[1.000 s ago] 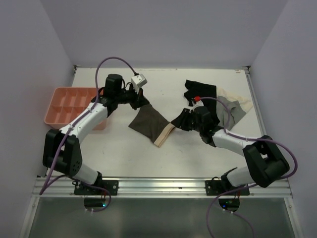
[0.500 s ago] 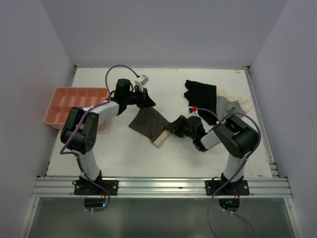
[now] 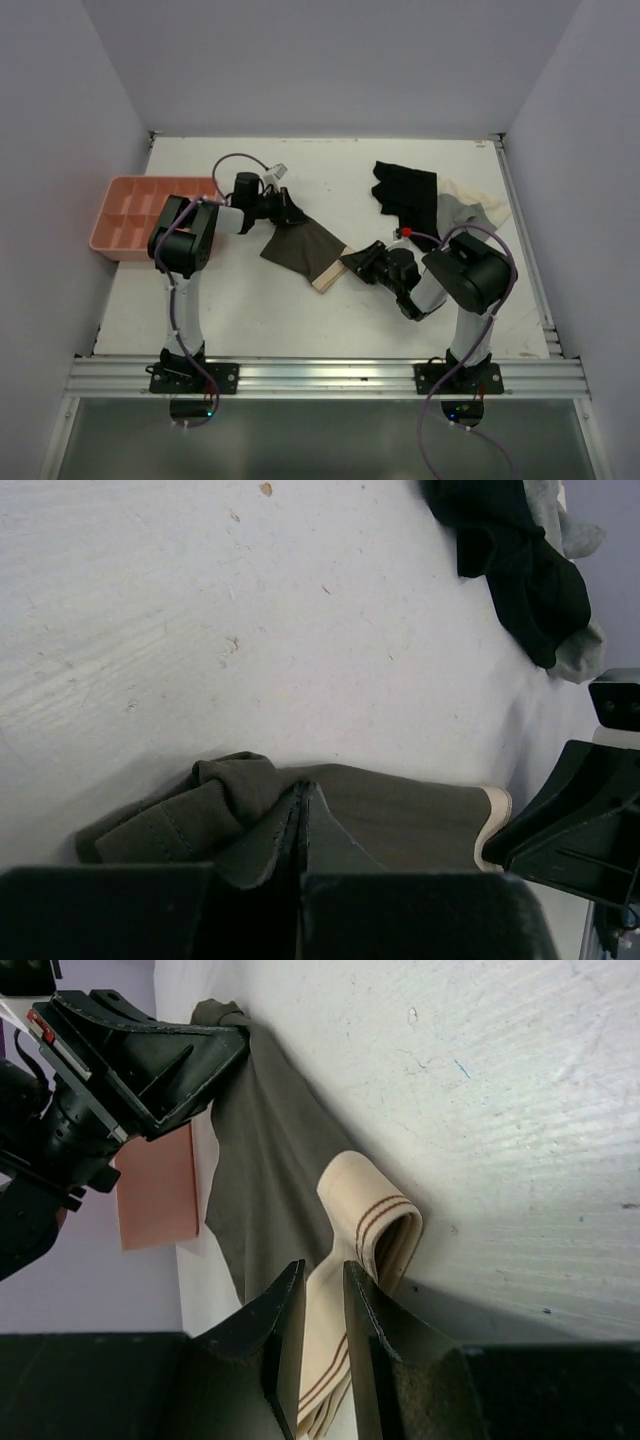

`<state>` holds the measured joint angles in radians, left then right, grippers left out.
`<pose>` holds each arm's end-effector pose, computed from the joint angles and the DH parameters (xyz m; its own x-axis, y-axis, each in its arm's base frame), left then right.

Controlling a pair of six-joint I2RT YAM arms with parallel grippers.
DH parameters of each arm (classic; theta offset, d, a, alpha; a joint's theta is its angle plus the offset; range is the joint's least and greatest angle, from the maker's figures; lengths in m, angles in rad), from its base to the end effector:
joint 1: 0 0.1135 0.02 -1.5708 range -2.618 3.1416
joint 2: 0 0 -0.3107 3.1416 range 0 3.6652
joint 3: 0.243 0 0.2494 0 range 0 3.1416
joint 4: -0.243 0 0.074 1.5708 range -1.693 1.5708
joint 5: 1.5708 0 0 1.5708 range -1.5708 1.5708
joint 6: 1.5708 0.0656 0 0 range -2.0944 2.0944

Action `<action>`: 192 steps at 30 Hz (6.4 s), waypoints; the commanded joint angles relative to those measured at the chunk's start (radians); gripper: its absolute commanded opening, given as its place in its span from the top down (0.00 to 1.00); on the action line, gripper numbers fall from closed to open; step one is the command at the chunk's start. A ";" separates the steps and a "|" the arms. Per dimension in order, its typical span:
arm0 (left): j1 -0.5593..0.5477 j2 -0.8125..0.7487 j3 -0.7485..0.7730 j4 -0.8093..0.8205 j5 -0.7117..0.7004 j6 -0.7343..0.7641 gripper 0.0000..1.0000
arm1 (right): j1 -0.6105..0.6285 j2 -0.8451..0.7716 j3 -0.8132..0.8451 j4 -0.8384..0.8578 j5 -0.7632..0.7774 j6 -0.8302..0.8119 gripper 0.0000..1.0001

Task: Roll the underwear
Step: Fold the underwear

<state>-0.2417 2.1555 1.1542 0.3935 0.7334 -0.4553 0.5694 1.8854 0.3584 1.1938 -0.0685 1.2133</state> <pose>0.4490 -0.1559 0.1310 -0.8108 -0.1366 -0.5692 0.3951 0.5898 -0.7043 0.2658 0.1755 0.1241 -0.6513 0.6928 -0.3097 0.0508 0.4470 0.8931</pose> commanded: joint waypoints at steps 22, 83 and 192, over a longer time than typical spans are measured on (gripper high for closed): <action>0.048 -0.603 0.052 -0.556 -0.207 0.677 0.34 | 0.033 -0.488 0.443 -1.082 -0.080 -0.555 0.70; -0.061 -0.709 -0.198 -0.301 0.052 0.338 0.14 | 0.138 -0.545 0.268 -0.748 -0.111 -0.344 0.16; -0.122 -0.134 -0.329 0.671 0.230 -0.499 0.34 | 0.003 0.100 0.050 -0.043 0.022 0.153 0.13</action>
<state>-0.3367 1.9938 0.8059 0.8944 0.9497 -0.8558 0.5739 1.9675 0.4309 1.3453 -0.0727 1.3987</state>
